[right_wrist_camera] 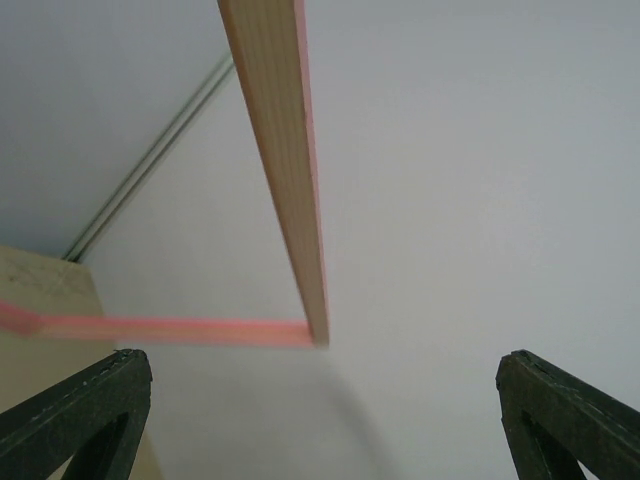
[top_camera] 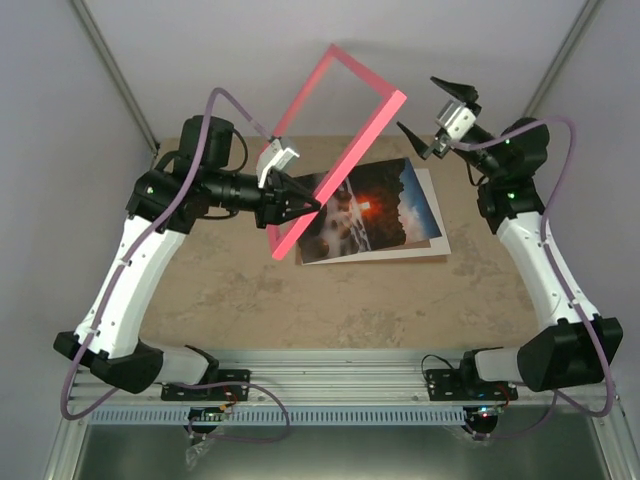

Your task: Put the photo into the frame

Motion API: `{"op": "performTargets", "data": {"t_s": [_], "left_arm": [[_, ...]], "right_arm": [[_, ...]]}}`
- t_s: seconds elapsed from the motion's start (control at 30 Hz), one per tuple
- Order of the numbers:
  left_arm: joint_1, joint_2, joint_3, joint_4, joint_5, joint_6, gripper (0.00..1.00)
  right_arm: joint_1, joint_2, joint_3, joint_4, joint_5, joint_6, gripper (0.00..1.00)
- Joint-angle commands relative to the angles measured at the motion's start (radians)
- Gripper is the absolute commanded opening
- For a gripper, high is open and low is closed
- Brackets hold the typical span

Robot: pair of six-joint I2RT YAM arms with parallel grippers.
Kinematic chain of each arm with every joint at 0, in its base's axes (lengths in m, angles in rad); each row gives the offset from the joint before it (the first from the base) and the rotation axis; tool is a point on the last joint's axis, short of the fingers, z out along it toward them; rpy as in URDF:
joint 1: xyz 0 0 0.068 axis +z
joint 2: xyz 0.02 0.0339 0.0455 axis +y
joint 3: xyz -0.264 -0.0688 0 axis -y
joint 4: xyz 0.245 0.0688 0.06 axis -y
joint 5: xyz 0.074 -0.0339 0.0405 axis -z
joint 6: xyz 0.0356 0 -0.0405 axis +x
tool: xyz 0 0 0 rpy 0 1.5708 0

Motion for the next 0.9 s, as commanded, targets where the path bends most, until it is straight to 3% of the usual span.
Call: {"op": "performTargets", "data": {"t_s": [0.0,0.17,0.33,0.5,0.6,0.7,0.8,0.87], "left_arm": [[-0.003,-0.014,0.013,0.027,0.262,0.040,0.00],[-0.005,-0.003,0.014,0.003,0.353,0.059,0.00],[-0.007,0.009,0.007,-0.005,0.402,0.065,0.00],[-0.008,0.012,0.004,0.018,0.390,0.042,0.00],[-0.008,0.007,0.003,0.042,0.332,0.022,0.00],[-0.005,0.001,0.020,0.051,0.220,0.050,0.06],[0.006,-0.015,0.037,0.130,0.077,0.044,0.39],[0.029,-0.031,0.037,0.218,-0.019,-0.006,0.87]], "right_arm": [[0.064,0.034,0.069,0.033,0.030,-0.123,0.95],[0.123,0.061,0.124,0.001,0.027,-0.181,0.94],[0.140,0.091,0.171,-0.003,0.036,-0.178,0.84],[0.141,0.113,0.215,-0.026,0.054,-0.162,0.54],[0.140,0.109,0.203,-0.026,0.090,-0.148,0.29],[0.141,0.101,0.192,-0.027,0.120,-0.123,0.05],[0.142,0.096,0.193,-0.032,0.167,-0.079,0.01],[0.142,0.092,0.191,-0.041,0.206,-0.049,0.01]]}}
